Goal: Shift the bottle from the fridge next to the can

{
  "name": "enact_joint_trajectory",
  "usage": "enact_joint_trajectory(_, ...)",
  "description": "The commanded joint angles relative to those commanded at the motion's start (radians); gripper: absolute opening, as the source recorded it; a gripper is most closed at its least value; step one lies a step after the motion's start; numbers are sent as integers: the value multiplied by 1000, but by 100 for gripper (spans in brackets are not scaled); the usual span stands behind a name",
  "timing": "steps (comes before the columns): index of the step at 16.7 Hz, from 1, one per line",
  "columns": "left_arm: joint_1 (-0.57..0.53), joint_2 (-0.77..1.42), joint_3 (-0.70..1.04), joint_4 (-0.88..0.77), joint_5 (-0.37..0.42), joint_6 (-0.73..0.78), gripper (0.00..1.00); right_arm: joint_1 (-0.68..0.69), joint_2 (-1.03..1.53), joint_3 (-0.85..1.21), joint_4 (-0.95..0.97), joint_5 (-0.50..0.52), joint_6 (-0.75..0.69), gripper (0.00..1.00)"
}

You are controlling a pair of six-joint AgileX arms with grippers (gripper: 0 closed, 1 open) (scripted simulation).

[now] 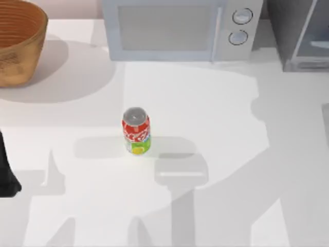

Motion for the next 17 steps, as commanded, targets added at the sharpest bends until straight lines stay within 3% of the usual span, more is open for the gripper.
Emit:
enact_joint_trajectory(5, 0, 0, 0, 0, 0, 0, 100, 0, -85, 16, -107, -1, 1, 0)
enact_joint_trajectory(11, 0, 0, 0, 0, 0, 0, 100, -2, -97, 0, -102, -4, 3, 0)
enact_joint_trajectory(17, 0, 0, 0, 0, 0, 0, 100, -24, -257, -284, 7, -35, 5, 0)
